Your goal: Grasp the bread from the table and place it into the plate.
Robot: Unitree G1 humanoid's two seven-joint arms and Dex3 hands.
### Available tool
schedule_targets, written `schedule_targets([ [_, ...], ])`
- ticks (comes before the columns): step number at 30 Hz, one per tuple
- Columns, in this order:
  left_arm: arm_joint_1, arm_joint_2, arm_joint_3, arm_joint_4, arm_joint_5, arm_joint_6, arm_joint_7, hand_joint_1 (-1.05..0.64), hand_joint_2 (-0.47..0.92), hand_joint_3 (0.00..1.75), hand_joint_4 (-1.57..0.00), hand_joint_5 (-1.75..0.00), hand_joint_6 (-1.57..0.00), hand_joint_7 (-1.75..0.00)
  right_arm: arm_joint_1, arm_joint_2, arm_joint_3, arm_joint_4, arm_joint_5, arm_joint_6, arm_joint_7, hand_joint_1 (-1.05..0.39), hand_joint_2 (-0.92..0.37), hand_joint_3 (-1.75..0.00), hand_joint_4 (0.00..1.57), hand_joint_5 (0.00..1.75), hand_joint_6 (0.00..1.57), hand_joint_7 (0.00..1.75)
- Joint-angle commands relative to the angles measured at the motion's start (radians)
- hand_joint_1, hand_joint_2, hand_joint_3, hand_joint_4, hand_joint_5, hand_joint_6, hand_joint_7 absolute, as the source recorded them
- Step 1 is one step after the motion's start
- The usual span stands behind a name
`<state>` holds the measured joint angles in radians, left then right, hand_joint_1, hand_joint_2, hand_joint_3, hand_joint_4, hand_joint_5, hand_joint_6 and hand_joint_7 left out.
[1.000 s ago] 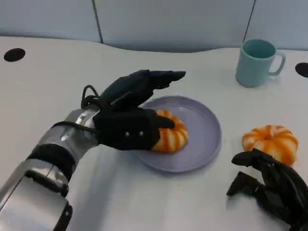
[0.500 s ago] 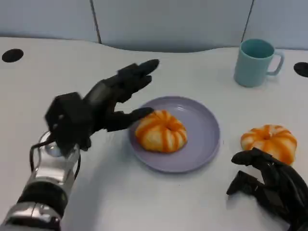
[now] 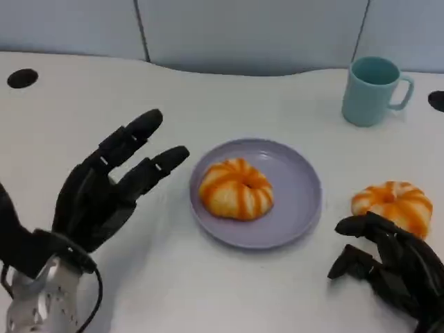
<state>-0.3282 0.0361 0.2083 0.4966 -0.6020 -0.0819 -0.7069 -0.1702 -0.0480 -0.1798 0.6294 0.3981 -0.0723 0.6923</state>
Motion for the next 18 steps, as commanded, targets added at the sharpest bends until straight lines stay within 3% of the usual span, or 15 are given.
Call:
schedule_targets([
  [1, 0.132, -0.041, 0.048, -0.228, -0.111, 0.199, 0.151, -0.52, 0.92, 0.11, -0.59, -0.83, -0.67, -0.14, 0.011, -0.009, -0.003, 0.012, -0.012, 0.006, -0.014, -0.46, -0.92, -0.15, 0.65, 1.41, 0.67, 0.97],
  [2, 0.162, -0.051, 0.057, -0.268, -0.128, 0.232, 0.183, -0.49, 0.92, 0.11, -0.57, -1.01, -0.72, -0.14, 0.011, -0.008, -0.004, 0.012, -0.010, 0.007, -0.013, -0.46, -0.92, -0.15, 0.65, 1.40, 0.67, 0.97],
  [7, 0.257, -0.077, 0.075, -0.376, -0.136, 0.290, 0.274, -0.37, 0.92, 0.25, -0.54, -1.33, -0.81, -0.25, 0.012, -0.010, -0.006, 0.008, -0.009, 0.014, -0.010, -0.44, -0.92, -0.17, 0.64, 1.39, 0.66, 0.97],
  [9, 0.283, -0.086, 0.075, -0.395, -0.125, 0.297, 0.298, -0.36, 0.92, 0.28, -0.53, -1.37, -0.80, -0.28, 0.014, -0.010, -0.007, 0.005, -0.008, 0.017, -0.012, -0.45, -0.92, -0.17, 0.64, 1.39, 0.66, 0.97],
  [12, 0.330, -0.107, 0.064, -0.423, -0.094, 0.295, 0.351, -0.29, 0.92, 0.31, -0.59, -1.44, -0.64, -0.80, 0.012, -0.012, -0.010, 0.005, -0.004, 0.025, -0.012, -0.44, -0.92, -0.15, 0.65, 1.39, 0.66, 0.97],
  [14, 0.343, -0.115, 0.059, -0.431, -0.082, 0.292, 0.369, -0.26, 0.92, 0.31, -0.63, -1.43, -0.66, -0.89, 0.012, -0.013, -0.011, 0.006, -0.003, 0.027, -0.010, -0.44, -0.92, -0.14, 0.66, 1.39, 0.66, 0.97],
  [18, 0.358, -0.135, 0.053, -0.433, -0.048, 0.261, 0.381, -0.25, 0.87, 0.38, -0.73, -1.39, -0.77, -0.93, 0.017, -0.012, -0.013, 0.000, -0.004, 0.021, -0.011, -0.44, -0.92, -0.15, 0.66, 1.38, 0.66, 0.97],
])
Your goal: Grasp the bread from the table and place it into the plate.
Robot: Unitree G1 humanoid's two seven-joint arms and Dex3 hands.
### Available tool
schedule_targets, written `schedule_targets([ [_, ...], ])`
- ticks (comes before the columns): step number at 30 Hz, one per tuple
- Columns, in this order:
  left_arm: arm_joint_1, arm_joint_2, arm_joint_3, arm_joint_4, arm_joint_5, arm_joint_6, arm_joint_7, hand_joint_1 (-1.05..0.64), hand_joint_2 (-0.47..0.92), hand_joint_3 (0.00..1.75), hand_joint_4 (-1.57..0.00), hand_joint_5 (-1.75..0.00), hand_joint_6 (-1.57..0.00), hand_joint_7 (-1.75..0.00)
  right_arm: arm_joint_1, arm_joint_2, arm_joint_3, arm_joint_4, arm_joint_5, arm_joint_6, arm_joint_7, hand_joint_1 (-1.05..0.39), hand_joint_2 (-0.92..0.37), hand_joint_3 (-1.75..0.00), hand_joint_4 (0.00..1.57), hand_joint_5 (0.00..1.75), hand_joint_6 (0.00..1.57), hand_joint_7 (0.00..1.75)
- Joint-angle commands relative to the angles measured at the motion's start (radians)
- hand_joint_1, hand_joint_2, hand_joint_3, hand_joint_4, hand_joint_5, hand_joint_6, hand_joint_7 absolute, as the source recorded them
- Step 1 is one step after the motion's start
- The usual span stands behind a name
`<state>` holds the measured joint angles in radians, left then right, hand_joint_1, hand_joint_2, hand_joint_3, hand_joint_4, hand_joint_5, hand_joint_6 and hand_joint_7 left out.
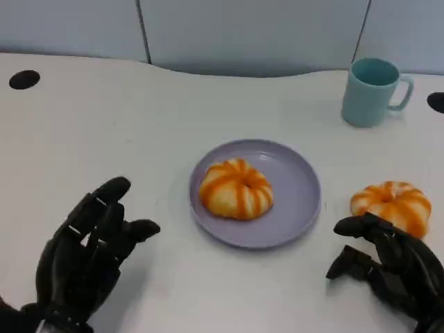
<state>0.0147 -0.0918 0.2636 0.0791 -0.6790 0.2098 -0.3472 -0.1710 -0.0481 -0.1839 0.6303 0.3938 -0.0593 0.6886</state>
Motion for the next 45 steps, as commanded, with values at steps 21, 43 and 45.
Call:
schedule_targets([
  [21, -0.001, -0.035, -0.016, 0.163, 0.149, -0.205, 0.008, -0.25, 0.75, 0.59, -0.71, -1.65, -0.71, -1.28, -0.002, -0.040, -0.045, 0.068, 0.003, -0.037, 0.049, -0.47, -0.92, -0.16, 0.64, 1.42, 0.64, 0.98],
  [43, -0.046, -0.009, -0.017, 0.230, 0.170, -0.265, -0.022, -0.24, 0.61, 0.82, -0.73, -1.65, -0.76, -1.20, -0.053, -0.039, -0.043, 0.167, -0.016, -0.096, 0.047, -0.46, -0.92, -0.16, 0.64, 1.44, 0.64, 1.00],
  [45, -0.047, -0.009, -0.015, 0.233, 0.169, -0.270, -0.027, -0.25, 0.61, 0.81, -0.73, -1.65, -0.75, -1.22, -0.052, -0.040, -0.040, 0.163, -0.017, -0.092, 0.044, -0.45, -0.92, -0.16, 0.64, 1.44, 0.64, 1.00],
])
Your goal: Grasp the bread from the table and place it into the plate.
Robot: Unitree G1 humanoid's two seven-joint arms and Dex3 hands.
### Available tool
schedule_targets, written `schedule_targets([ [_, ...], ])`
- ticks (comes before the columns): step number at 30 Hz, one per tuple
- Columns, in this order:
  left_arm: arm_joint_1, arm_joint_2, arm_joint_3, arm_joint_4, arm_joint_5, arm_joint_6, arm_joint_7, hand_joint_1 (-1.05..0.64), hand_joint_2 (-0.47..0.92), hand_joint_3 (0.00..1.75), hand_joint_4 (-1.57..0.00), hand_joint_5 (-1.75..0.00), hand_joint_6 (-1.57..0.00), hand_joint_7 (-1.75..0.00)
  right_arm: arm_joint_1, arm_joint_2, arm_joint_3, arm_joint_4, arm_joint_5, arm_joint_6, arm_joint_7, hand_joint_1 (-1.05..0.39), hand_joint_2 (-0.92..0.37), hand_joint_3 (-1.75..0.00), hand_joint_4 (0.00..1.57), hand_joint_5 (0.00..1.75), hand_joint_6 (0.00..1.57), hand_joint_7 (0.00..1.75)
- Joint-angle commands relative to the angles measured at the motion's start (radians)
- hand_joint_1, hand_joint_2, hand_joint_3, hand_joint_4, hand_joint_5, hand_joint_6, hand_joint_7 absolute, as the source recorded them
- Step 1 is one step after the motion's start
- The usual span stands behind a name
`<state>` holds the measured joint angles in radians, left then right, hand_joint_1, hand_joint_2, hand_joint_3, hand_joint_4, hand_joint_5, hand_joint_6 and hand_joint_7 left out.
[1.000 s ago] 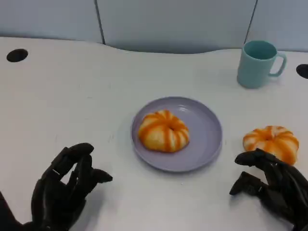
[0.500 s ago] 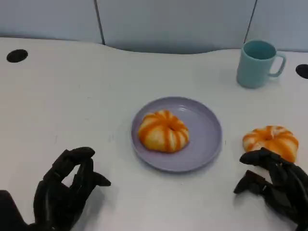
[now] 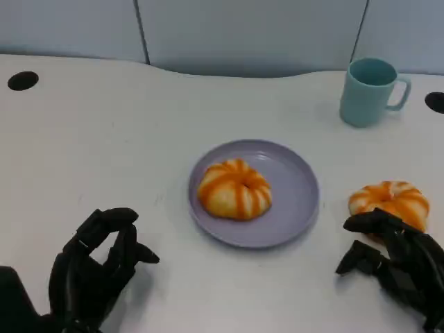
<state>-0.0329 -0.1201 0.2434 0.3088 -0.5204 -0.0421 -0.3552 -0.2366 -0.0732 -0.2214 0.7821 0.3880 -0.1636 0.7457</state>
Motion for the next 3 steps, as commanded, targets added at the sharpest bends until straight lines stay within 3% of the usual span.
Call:
schedule_targets([
  [1, 0.000, 0.020, 0.005, 0.004, 0.010, -0.020, -0.020, -0.25, 0.61, 0.81, -0.74, -1.65, -0.75, -1.22, 0.014, -0.015, -0.002, 0.010, -0.012, 0.014, -0.014, -0.45, -0.92, -0.16, 0.64, 1.44, 0.64, 1.00],
  [3, 0.000, 0.020, 0.005, 0.005, 0.010, -0.020, -0.021, -0.25, 0.61, 0.81, -0.74, -1.65, -0.74, -1.23, 0.014, -0.015, -0.002, 0.010, -0.012, 0.014, -0.014, -0.45, -0.92, -0.16, 0.64, 1.44, 0.64, 1.00],
])
